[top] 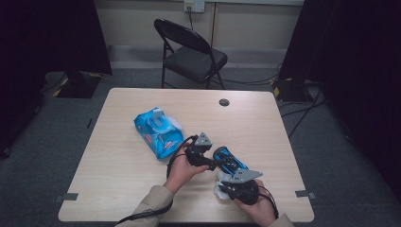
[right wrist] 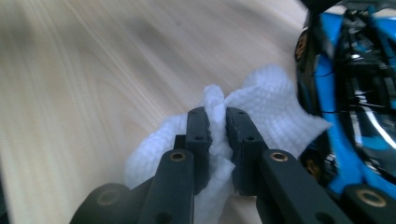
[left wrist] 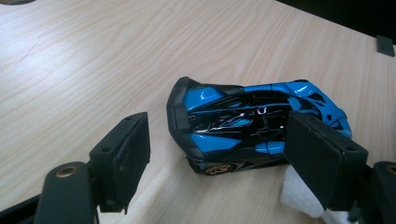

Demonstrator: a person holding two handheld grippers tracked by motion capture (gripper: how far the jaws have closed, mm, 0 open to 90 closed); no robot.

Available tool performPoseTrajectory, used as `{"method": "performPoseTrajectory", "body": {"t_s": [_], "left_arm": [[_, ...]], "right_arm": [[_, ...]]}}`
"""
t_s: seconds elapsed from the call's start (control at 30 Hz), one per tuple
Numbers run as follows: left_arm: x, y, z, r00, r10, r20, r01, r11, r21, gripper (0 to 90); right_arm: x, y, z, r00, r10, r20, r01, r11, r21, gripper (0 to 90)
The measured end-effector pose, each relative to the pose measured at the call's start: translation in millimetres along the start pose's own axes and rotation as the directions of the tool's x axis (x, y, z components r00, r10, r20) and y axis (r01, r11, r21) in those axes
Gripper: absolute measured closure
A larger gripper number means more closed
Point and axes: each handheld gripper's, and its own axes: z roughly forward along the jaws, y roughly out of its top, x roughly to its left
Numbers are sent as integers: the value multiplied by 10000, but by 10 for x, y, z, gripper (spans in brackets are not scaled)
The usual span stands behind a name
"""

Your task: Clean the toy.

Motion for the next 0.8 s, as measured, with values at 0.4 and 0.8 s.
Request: {"method": "performPoseTrajectory", "body": {"t_s": [0.4, 0.8], "left_arm": [[-214, 29, 67, 9971, 572, 493, -577, 9983, 87, 219], [-378, 75, 320, 9930, 918, 747, -948, 9947, 386, 216]], "right_arm": [[-498, -102, -800, 9699, 2105, 1228, -1809, 9595, -2161, 806], [-732, -421, -548, 9470, 2334, 2207, -2183, 9716, -910, 796]]}}
